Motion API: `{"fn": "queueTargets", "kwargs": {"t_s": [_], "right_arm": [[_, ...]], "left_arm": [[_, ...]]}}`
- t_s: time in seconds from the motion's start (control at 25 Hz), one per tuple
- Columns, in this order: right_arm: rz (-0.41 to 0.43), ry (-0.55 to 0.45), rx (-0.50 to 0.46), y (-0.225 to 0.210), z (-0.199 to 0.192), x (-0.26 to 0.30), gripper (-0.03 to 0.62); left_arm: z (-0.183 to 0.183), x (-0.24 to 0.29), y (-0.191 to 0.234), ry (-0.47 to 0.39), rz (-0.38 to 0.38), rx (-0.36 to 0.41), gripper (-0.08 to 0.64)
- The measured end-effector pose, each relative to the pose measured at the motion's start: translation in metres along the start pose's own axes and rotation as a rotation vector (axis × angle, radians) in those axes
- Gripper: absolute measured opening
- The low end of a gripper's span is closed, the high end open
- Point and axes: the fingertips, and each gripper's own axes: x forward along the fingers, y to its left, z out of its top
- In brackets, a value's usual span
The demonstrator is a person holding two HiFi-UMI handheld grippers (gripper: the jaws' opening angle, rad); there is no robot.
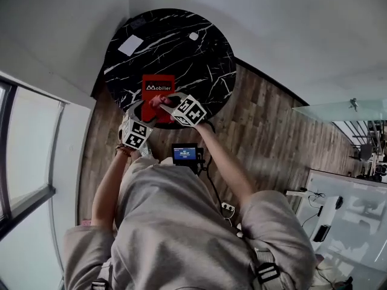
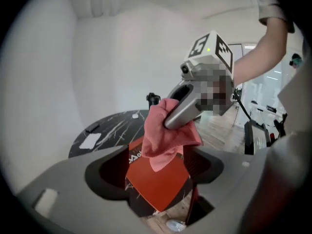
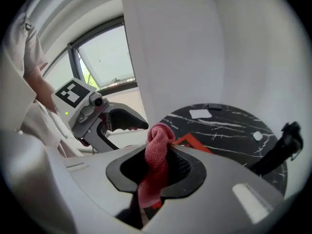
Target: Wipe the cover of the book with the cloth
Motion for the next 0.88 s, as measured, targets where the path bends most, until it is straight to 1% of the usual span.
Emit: {"fn": "queueTargets", "kwargs": {"t_s": [0.12,0.28,0.36,0.48,0.56,0.68,0.76,0.8,0.88], "right_arm": [[-0.093,-0.201,0.022,-0.009,0.028,-0.062,0.089],[-0.223,-0.438,0.015,-0.008,0.048,-0.153,0.089],[-0.275,-0.547,0.010,0.000,0.054,-0.193,0.089],[-0.331,-0.694,0.005,0.019,0.055,-0.247,0.089],[-0.359,-0.758,-0.009,0.034,0.053,-0.276,0.089],[-0.395,-0.831,-0.030,0.057,0.047,-0.308,0.090],[-0.411,-0.862,-0.066,0.072,0.044,-0.320,0.091],[-0.419,-0.870,-0.087,0.079,0.042,-0.325,0.091],[-0.425,-0.873,-0.111,0.091,0.035,-0.330,0.091]], "left_arm": [[0.055,-0.025,0.003,-0.133,0.086,-0.017,0.332],[0.124,-0.073,-0.011,-0.330,0.180,-0.042,0.287],[0.151,-0.095,-0.024,-0.422,0.210,-0.040,0.264],[0.181,-0.122,-0.048,-0.521,0.246,-0.041,0.247],[0.194,-0.137,-0.068,-0.553,0.257,-0.055,0.227],[0.202,-0.158,-0.095,-0.555,0.278,-0.079,0.185],[0.203,-0.173,-0.106,-0.575,0.323,-0.064,0.096],[0.204,-0.180,-0.111,-0.585,0.343,-0.053,0.064],[0.202,-0.191,-0.120,-0.594,0.377,-0.038,0.034]]}}
